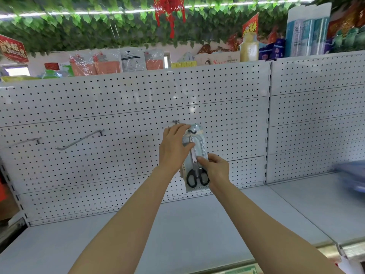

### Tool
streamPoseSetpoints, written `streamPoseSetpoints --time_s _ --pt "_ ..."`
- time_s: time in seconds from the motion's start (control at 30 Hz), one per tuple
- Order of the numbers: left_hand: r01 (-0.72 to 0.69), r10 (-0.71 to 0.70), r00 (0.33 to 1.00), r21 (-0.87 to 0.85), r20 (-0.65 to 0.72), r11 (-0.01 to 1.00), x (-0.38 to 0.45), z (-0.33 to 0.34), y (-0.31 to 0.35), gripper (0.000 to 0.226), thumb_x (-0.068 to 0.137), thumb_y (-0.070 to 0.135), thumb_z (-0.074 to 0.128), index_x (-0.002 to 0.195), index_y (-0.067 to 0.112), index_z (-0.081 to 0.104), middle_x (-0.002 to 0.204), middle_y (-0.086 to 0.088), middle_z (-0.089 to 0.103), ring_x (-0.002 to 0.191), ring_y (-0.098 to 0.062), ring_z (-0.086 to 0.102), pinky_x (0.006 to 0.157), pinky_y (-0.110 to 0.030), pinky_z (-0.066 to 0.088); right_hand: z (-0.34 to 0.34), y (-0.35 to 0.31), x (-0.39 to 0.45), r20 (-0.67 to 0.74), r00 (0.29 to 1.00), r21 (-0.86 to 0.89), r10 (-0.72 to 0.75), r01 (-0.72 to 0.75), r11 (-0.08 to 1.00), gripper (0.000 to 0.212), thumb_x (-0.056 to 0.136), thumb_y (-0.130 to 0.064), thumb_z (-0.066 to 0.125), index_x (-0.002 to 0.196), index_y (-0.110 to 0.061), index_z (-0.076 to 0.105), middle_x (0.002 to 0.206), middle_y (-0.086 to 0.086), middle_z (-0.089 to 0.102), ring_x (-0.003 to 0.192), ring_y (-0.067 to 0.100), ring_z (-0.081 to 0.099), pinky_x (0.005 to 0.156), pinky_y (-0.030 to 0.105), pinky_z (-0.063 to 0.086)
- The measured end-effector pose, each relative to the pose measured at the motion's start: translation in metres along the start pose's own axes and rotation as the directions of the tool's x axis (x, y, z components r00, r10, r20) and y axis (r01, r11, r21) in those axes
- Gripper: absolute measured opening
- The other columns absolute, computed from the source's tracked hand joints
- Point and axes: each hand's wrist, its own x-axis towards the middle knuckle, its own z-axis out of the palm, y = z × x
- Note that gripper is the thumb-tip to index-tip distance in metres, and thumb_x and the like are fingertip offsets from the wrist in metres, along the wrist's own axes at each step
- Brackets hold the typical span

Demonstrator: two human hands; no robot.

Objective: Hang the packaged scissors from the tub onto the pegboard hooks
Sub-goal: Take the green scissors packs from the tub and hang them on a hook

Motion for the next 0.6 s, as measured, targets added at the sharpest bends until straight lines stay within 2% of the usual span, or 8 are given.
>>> streamPoseSetpoints --time_s 0.1,0.23,0.33,0.43,0.5,0.6 --pt "0.01 -0.01 1.0 0.015 0.002 1.0 0.005 0.005 -0.004 0.056 0.08 0.026 0.076 0.133 0.024 0.055 0.134 0.008 0.053 0.126 -0.015 0.037 0.087 -0.027 0.041 0.003 0.004 0.011 -0.006 1.0 -0.049 0.002 -0.002 0.999 0.007 0.08 -0.006 0.075 0.083 -0.003 0.07 0.07 0.008 0.067 0.063 0.021 0.062 0.056 0.026 0.056" --pt "-0.006 0.006 1.0 0.016 0.002 1.0 0.004 0.008 -0.009 0.057 0.08 0.026 0.076 0.133 0.023 0.054 0.134 0.007 0.053 0.126 -0.015 0.037 0.09 -0.031 0.044 0.002 0.012 0.019 -0.01 1.0 -0.2 -0.01 0.007 0.98 0.013 0.08 -0.013 0.075 0.089 -0.006 0.07 0.085 0.014 0.072 0.077 0.03 0.068 0.071 0.042 0.061" --pt "-0.017 0.017 1.0 0.019 0.024 1.0 0.004 0.006 -0.011 0.06 0.082 0.03 0.074 0.137 0.024 0.051 0.139 0.008 0.05 0.131 -0.015 0.035 0.096 -0.034 0.045 -0.002 0.013 0.019 -0.02 0.997 -0.312 -0.076 0.066 0.948 0.023 0.079 -0.017 0.076 0.098 -0.007 0.068 0.091 0.009 0.071 0.082 0.024 0.068 0.071 0.038 0.059" --pt "-0.007 0.005 0.997 0.017 0.076 1.0 0.004 0.004 -0.011 0.065 0.084 0.033 0.072 0.142 0.026 0.045 0.148 0.008 0.043 0.139 -0.015 0.029 0.103 -0.036 0.04 -0.006 0.011 0.018 -0.011 0.991 -0.388 -0.13 0.116 0.914 0.024 0.08 -0.015 0.074 0.101 -0.008 0.067 0.091 0.007 0.069 0.08 0.021 0.064 0.067 0.031 0.056" --pt "-0.004 0.003 0.994 0.012 0.112 1.0 0.003 0.003 -0.012 0.069 0.085 0.033 0.072 0.146 0.027 0.04 0.154 0.009 0.034 0.143 -0.014 0.022 0.108 -0.037 0.035 -0.008 0.01 0.016 -0.004 0.99 -0.416 -0.139 0.124 0.901 0.026 0.079 -0.016 0.074 0.103 -0.008 0.067 0.095 0.007 0.07 0.084 0.021 0.065 0.071 0.032 0.056" --pt "-0.021 0.016 0.989 0.031 0.15 0.999 -0.004 -0.002 -0.01 0.078 0.085 0.034 0.072 0.15 0.026 0.03 0.16 0.007 0.022 0.148 -0.013 0.012 0.113 -0.036 0.029 -0.016 0.01 0.011 0.003 0.99 -0.462 -0.143 0.129 0.877 0.043 0.077 -0.022 0.077 0.115 -0.008 0.064 0.107 0.007 0.067 0.095 0.021 0.064 0.083 0.035 0.055"
